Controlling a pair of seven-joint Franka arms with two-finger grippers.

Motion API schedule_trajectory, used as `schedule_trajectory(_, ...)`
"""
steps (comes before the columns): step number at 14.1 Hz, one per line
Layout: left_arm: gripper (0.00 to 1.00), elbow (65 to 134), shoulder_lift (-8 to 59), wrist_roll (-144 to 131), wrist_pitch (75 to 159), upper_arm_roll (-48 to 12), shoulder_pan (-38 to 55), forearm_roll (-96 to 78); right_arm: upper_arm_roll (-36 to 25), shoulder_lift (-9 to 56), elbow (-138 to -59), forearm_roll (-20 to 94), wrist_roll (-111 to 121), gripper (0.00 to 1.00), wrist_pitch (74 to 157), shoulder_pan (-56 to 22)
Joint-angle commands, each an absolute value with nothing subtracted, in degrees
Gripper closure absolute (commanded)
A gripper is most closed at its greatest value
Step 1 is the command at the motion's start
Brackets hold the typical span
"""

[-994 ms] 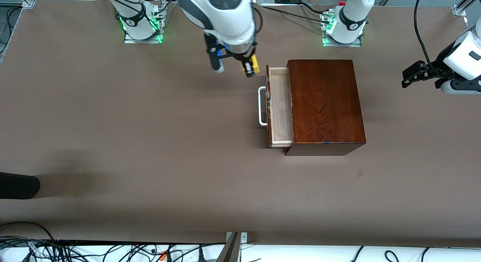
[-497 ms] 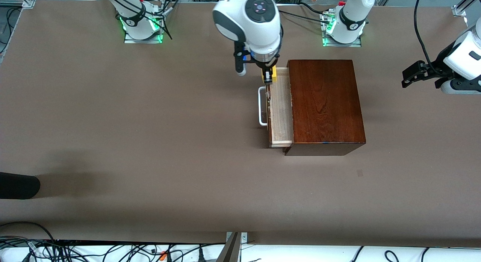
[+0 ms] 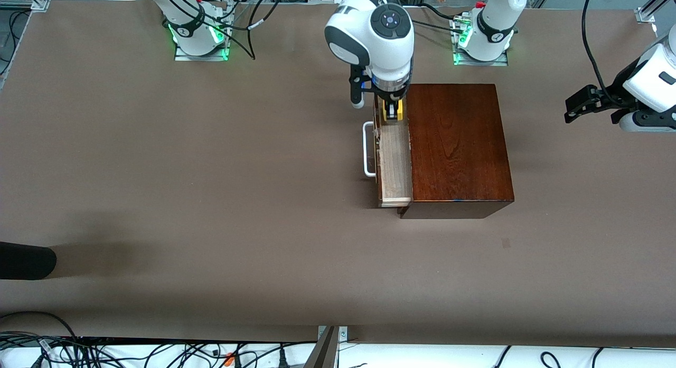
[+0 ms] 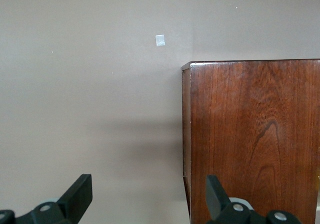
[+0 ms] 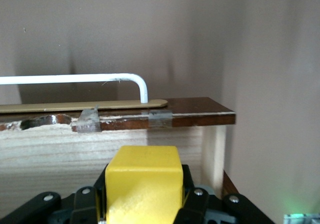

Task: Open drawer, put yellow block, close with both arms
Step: 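Lower the cube into the drawer and open the right gripper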

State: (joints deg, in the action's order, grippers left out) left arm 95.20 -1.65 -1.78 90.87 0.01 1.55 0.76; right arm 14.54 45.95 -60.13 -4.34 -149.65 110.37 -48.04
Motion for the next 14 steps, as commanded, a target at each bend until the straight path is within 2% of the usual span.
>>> schedule_trajectory(1, 0.0, 93.43, -0.97, -2.11, 89.38, 0.0, 1.49, 0.18, 12.92, 48.25, -57.48, -5.45, -151.17, 1.0, 111.35, -49.75)
schedule_trajectory(8, 0.0, 93.43, -0.97, -2.11, 89.3, 0.0, 1.49, 0.18, 12.39, 51.85, -57.74, -5.45, -151.17, 0.99, 112.85, -50.54)
schedule_trajectory(9, 0.0, 93.43, -0.97, -2.11, 89.38, 0.0, 1.41, 0.18, 12.31, 52.03, -57.74, -5.45, -151.17, 0.74, 113.11, -50.54)
schedule_trajectory(11, 0.0, 93.43, -0.97, -2.11, 89.3, 0.0, 1.41, 0.09, 12.3, 51.94, -57.74, -5.36, -151.17, 0.0, 113.12, -50.45)
schedule_trajectory(14, 0.0, 93.43, -0.97, -2.11, 89.3, 0.0, 1.41, 0.18, 12.57, 50.8, -57.48, -4.84, -151.0, 0.0, 110.32, -49.84)
